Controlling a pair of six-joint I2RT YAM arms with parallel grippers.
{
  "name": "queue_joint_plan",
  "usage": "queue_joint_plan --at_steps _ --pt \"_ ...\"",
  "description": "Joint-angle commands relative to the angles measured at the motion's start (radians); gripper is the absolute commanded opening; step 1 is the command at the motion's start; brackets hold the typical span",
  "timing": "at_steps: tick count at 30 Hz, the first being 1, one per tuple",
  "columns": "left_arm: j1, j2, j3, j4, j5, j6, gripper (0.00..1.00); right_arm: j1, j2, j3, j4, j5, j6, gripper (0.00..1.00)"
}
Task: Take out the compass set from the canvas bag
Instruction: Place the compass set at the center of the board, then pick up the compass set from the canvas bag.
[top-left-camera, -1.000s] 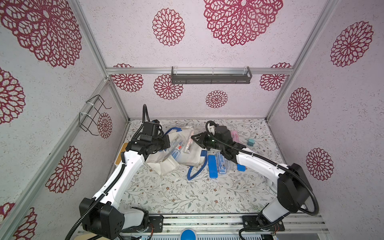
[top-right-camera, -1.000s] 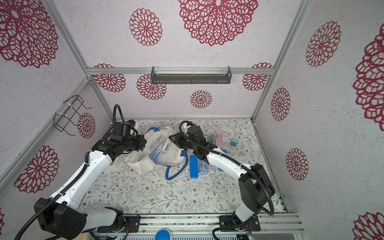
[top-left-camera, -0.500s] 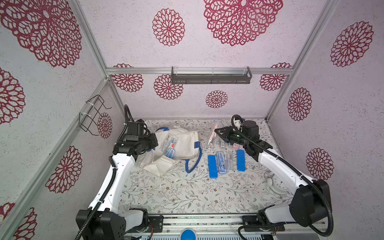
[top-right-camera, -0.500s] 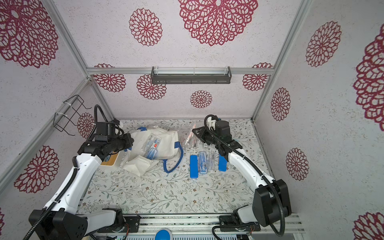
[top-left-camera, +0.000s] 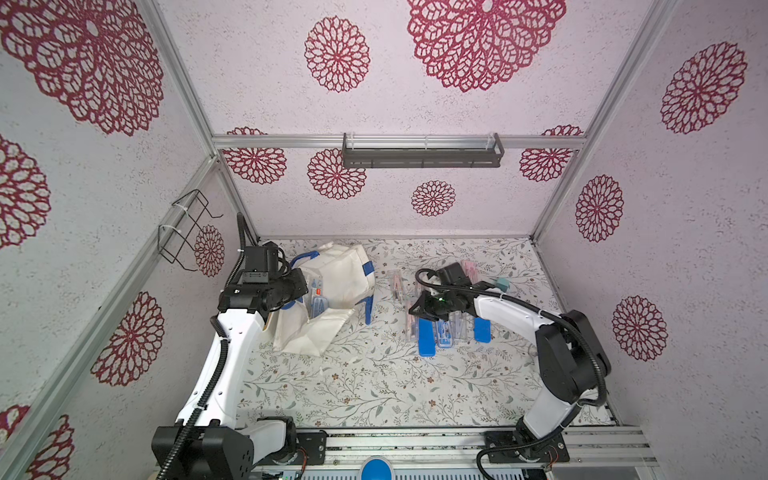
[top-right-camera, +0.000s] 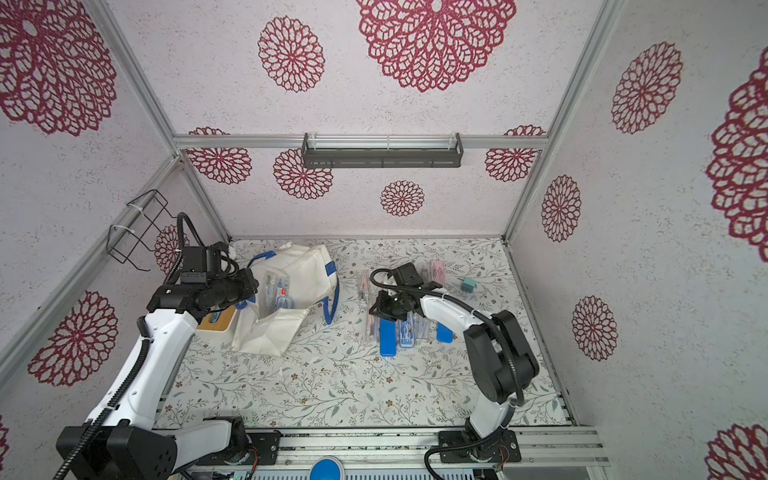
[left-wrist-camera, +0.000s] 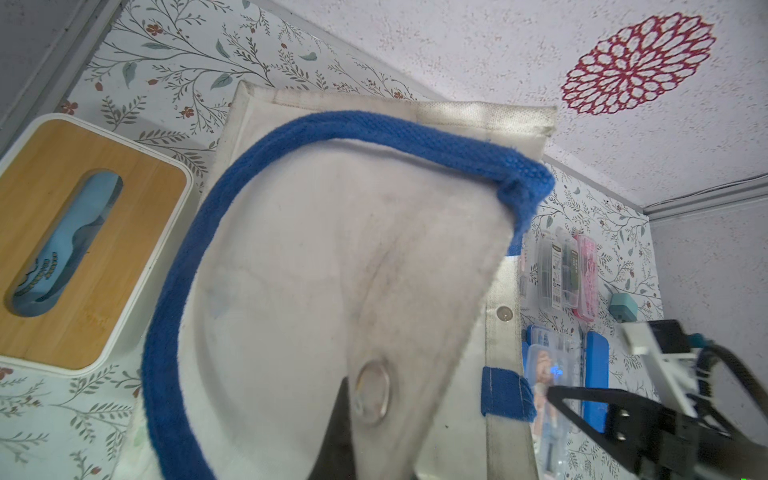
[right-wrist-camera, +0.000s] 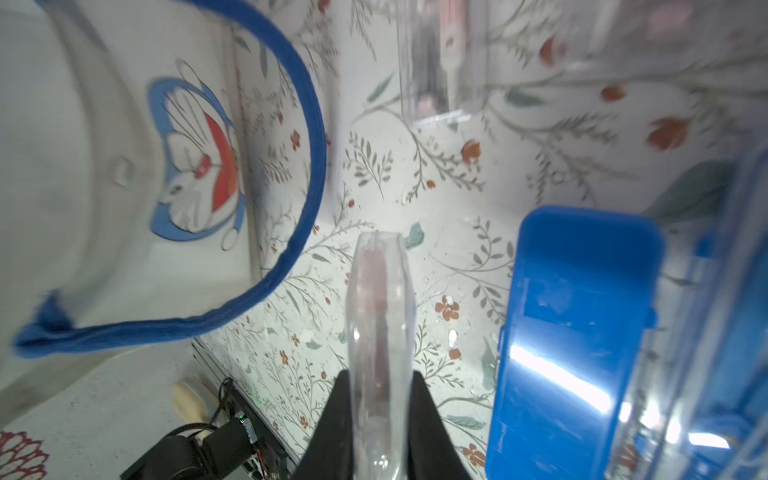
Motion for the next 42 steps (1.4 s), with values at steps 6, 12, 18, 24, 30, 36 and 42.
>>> queue_joint_plan --at_steps 6,12,18,24,30,36,42 --pt "0.003 -0.001 -0.008 0.059 0.09 -0.012 0.0 0.055 0.112 0.063 0.001 0.039 0.018 0.14" --pt "-0.014 -0.017 -0.025 0.077 0.132 -0.011 0.0 0.054 0.131 0.076 -0.016 0.056 0.009 0.16" --pt "-0.05 -0.026 -0.04 0.098 0.163 -0.013 0.0 0.044 0.146 0.067 -0.025 0.074 0.014 0.17" --pt "-0.063 -0.025 -0.032 0.127 0.201 -0.015 0.0 0.033 0.103 0.035 -0.002 0.088 0.041 0.34" --pt "-0.073 0.0 0.012 0.133 0.236 -0.009 0.0 0.009 0.011 0.006 0.027 0.088 0.077 0.47" --pt "-0.094 0.03 0.044 0.146 0.268 0.001 0.0 -0.001 -0.163 -0.024 0.047 0.159 0.111 0.46" --pt "-0.148 0.063 0.071 0.161 0.254 0.03 0.0 0.04 -0.421 -0.107 0.244 0.263 0.131 0.41"
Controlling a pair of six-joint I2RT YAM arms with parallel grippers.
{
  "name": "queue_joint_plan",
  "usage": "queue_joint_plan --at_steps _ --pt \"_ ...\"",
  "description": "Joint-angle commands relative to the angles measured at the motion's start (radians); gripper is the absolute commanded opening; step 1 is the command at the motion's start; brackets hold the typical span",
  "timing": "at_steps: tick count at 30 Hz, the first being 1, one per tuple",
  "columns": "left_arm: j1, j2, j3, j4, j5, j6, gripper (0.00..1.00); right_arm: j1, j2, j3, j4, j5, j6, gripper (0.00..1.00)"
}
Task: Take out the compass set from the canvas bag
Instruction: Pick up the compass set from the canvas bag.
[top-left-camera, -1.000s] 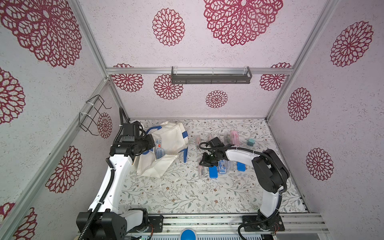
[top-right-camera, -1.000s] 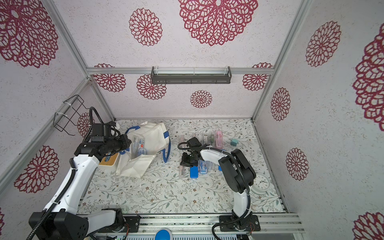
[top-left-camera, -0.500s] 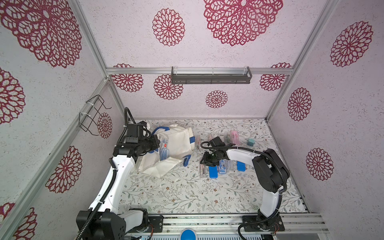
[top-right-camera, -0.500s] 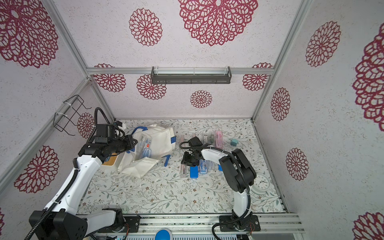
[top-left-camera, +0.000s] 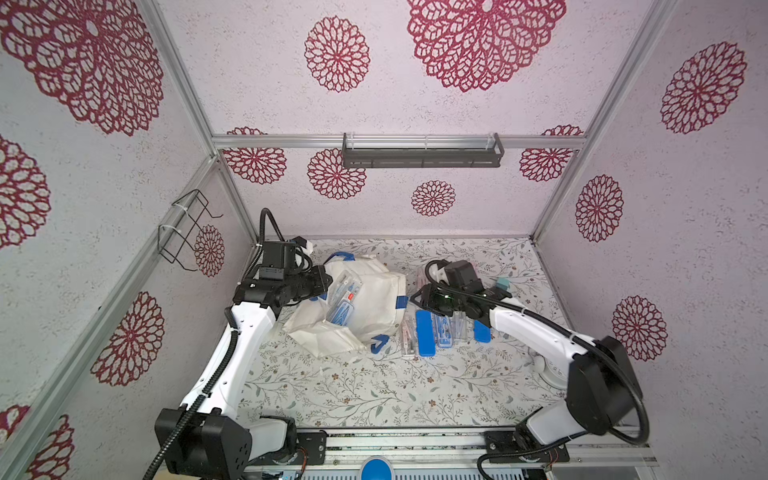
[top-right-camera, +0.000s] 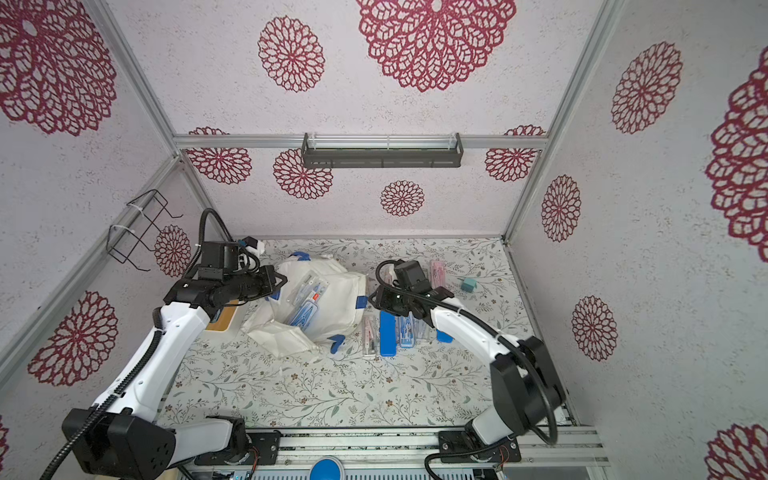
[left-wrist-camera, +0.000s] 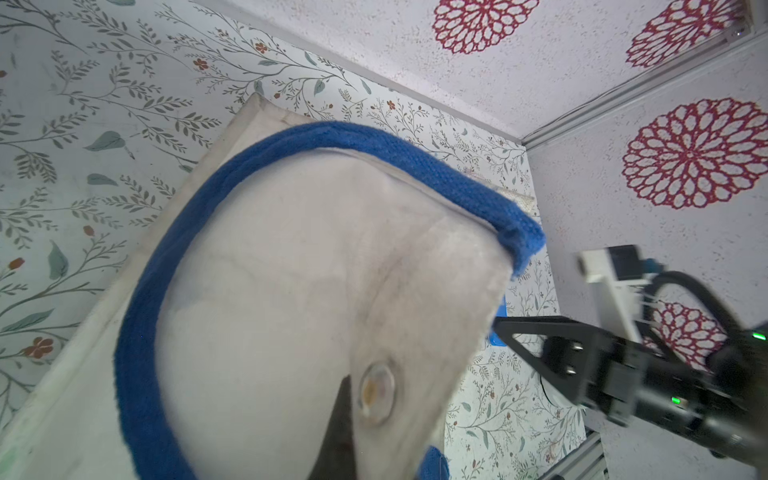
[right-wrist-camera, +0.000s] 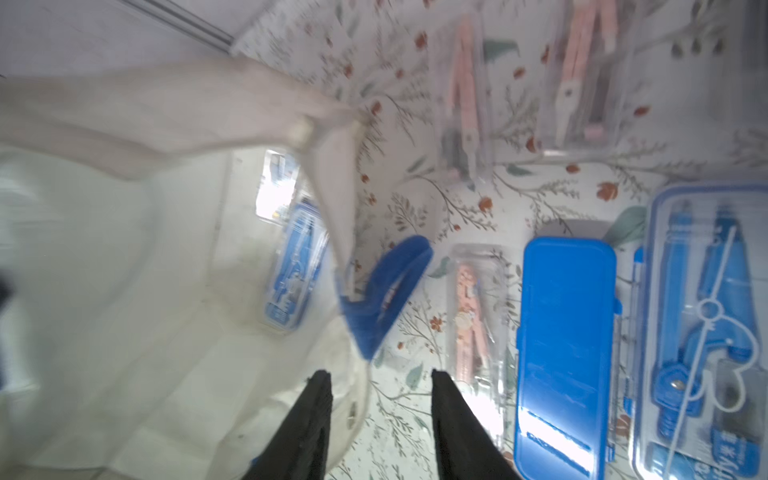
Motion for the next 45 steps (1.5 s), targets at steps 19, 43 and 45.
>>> queue_joint_plan --at_steps 19,43,45 --pt "-0.15 0.063 0.117 0.122 -0.059 0.099 0.0 0.302 0.304 0.218 0.197 0.091 0.223 0.36" --pt "-0.217 -0.032 0.009 0.14 -0.071 0.094 0.0 0.256 0.651 0.388 0.074 0.206 0.745 0.66" --pt "-0.218 -0.028 0.008 0.145 -0.066 0.094 0.0 0.255 0.658 0.376 0.08 0.203 0.757 0.66"
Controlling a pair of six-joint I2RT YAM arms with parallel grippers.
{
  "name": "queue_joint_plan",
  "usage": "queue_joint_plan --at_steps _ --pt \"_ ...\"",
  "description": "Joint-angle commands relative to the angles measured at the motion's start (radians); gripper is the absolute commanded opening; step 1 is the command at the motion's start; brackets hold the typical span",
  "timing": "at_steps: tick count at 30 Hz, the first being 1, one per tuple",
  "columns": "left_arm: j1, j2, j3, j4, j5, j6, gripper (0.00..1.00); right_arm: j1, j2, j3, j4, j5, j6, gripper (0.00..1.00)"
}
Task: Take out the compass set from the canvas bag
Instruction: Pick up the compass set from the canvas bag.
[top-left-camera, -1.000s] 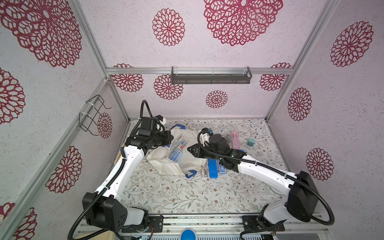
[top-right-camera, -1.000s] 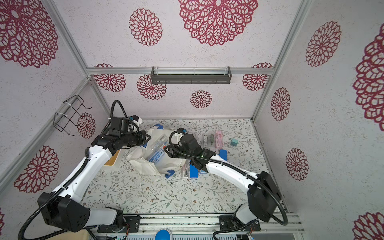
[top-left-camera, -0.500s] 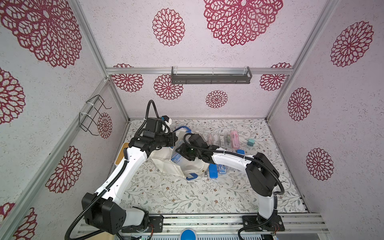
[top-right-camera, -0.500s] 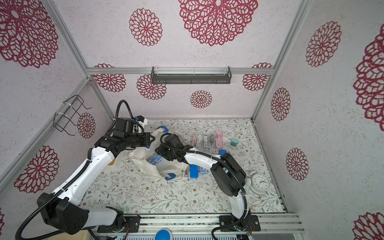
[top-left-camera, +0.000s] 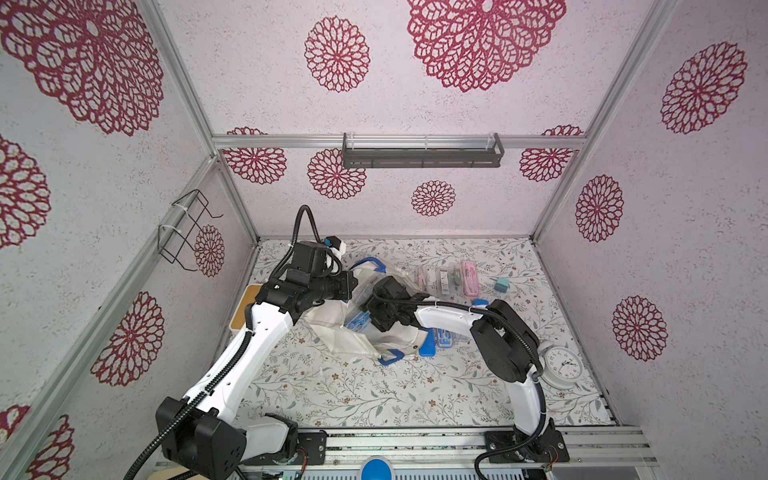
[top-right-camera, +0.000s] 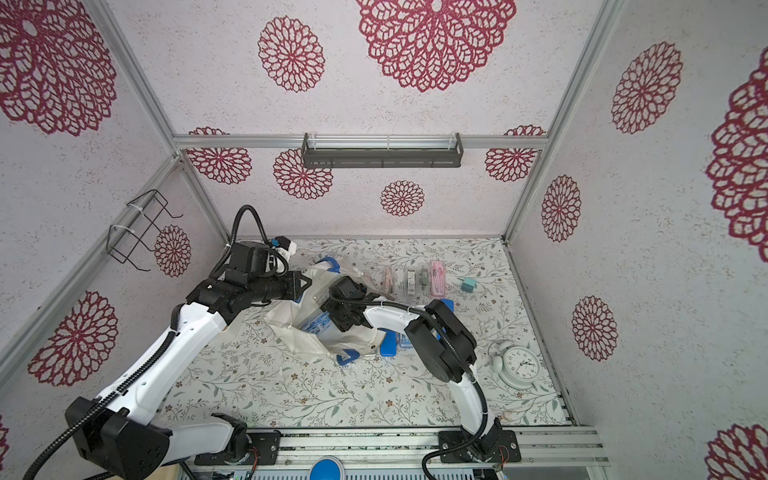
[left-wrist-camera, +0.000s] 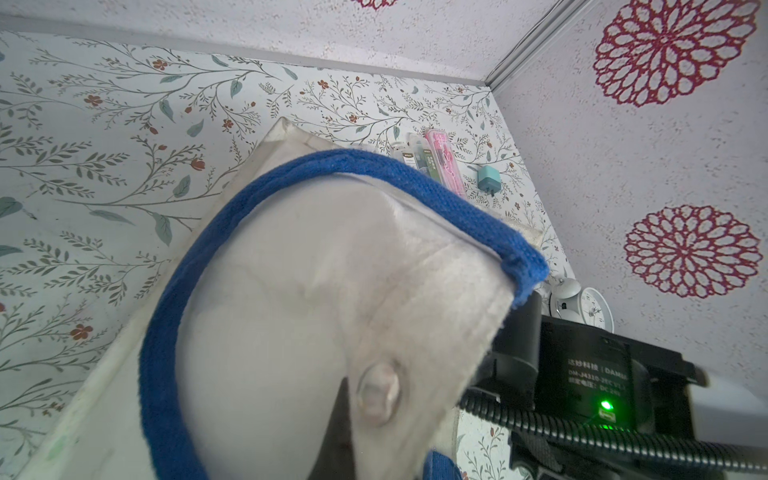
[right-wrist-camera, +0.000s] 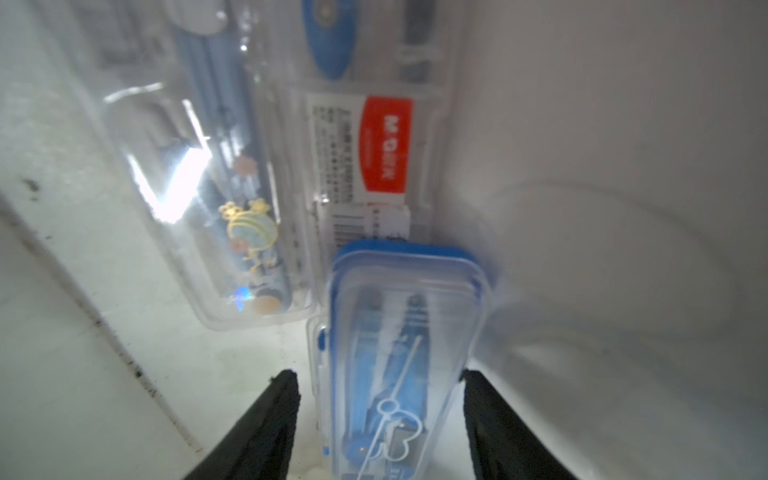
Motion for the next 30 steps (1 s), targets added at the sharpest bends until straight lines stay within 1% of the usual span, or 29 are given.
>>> queue_joint_plan --at_steps 1,5,8,15,19,23,25,30 --pt "-0.007 -0.031 0.003 0.092 0.025 0.009 0.0 -0.015 0.01 -0.004 -0.018 0.03 0.055 0.66" --pt "-0.016 -0.019 0.009 0.1 0.04 -0.006 0.0 -0.023 0.044 0.002 0.034 0.02 0.063 0.66" --pt "-0.024 -0.018 0.006 0.105 0.043 -0.017 0.0 -0.031 0.07 -0.001 0.083 0.009 0.071 0.63" --pt "-0.031 -0.031 -0.026 0.101 0.036 -0.042 0.0 -0.047 0.09 -0.033 0.235 -0.021 0.063 0.42" --pt "-0.03 -0.047 -0.045 0.088 0.005 -0.031 0.0 -0.056 0.072 -0.024 0.269 -0.041 -0.008 0.32" --pt "-0.014 -0.057 -0.054 0.07 -0.037 -0.033 0.0 -0.058 0.029 -0.03 0.277 -0.057 -0.059 0.26" --pt "0.009 -0.056 -0.06 0.073 -0.038 -0.047 0.0 -0.058 -0.001 -0.042 0.285 -0.066 -0.077 0.24" --pt "0.052 -0.049 -0.067 0.089 -0.031 -0.073 0.0 -0.058 -0.082 -0.072 0.278 -0.087 -0.114 0.24"
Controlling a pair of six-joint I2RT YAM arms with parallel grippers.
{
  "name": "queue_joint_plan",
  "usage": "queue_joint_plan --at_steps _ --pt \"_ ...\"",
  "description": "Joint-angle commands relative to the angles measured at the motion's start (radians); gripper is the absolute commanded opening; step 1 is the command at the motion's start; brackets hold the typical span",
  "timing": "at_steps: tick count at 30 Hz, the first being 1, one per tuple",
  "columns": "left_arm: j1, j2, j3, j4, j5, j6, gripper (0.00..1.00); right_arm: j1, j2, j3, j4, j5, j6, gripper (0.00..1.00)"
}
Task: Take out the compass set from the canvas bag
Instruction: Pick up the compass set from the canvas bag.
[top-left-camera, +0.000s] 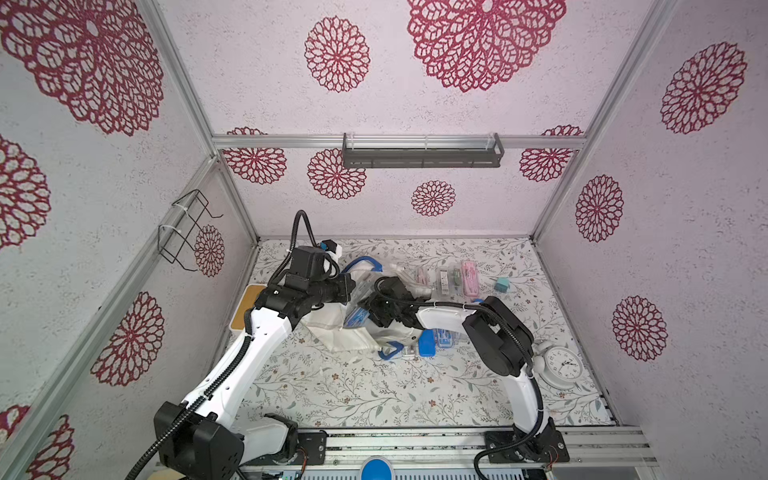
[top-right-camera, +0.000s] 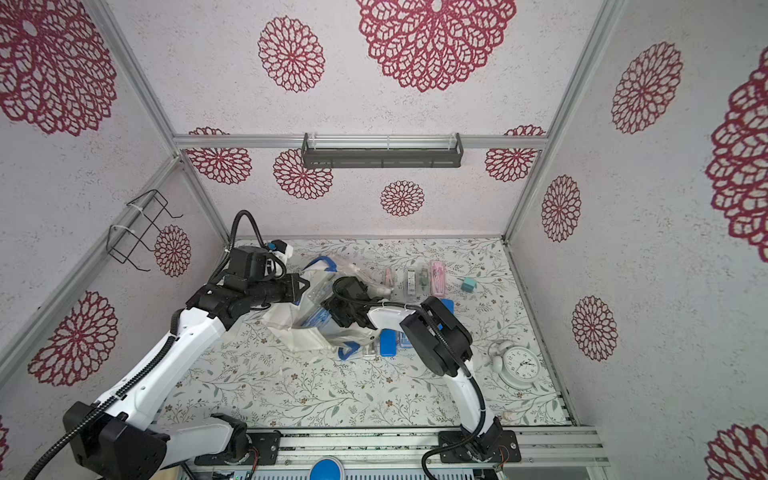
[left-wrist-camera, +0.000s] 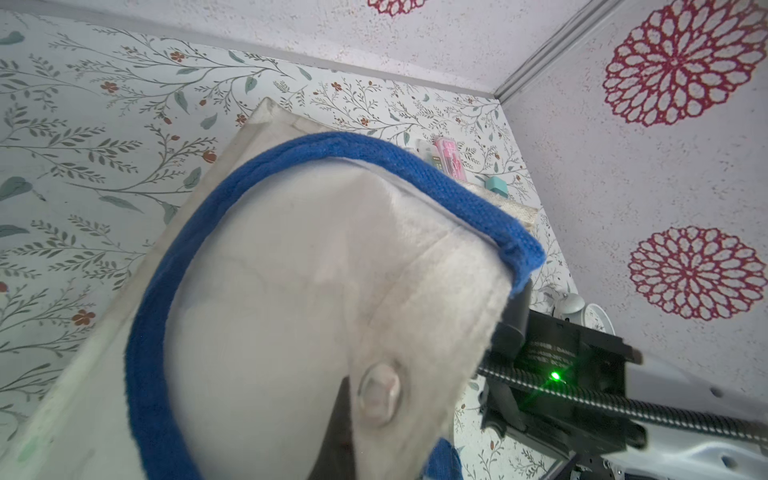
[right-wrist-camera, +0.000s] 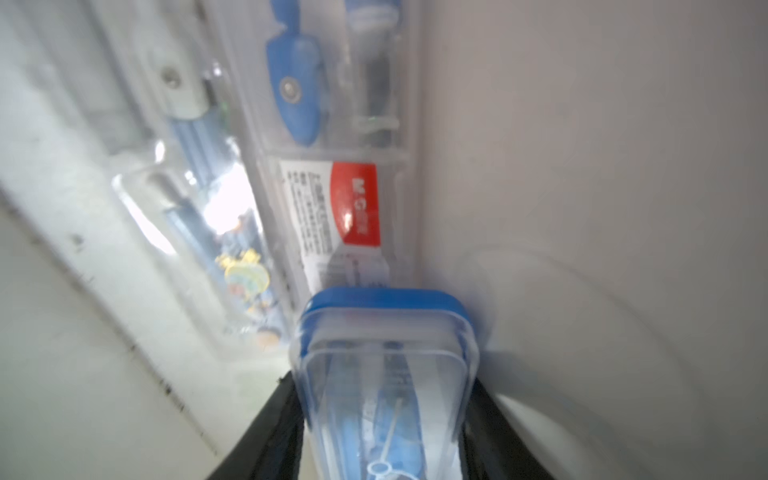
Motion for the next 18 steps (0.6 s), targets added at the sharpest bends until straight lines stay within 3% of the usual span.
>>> queue_joint_plan --at_steps 1,8,18 --pt "0.025 -0.017 -0.007 0.05 -0.01 -0.02 0.0 -0.018 -0.125 -0.003 0.02 -0.011 -0.063 0.24" --pt "0.035 -0.01 -0.001 0.064 -0.016 -0.038 0.0 -0.029 -0.213 -0.018 -0.037 -0.036 -0.135 0.24" --pt "0.034 -0.012 -0.008 0.069 -0.026 -0.06 0.0 -0.083 -0.345 0.024 -0.207 0.035 -0.315 0.24"
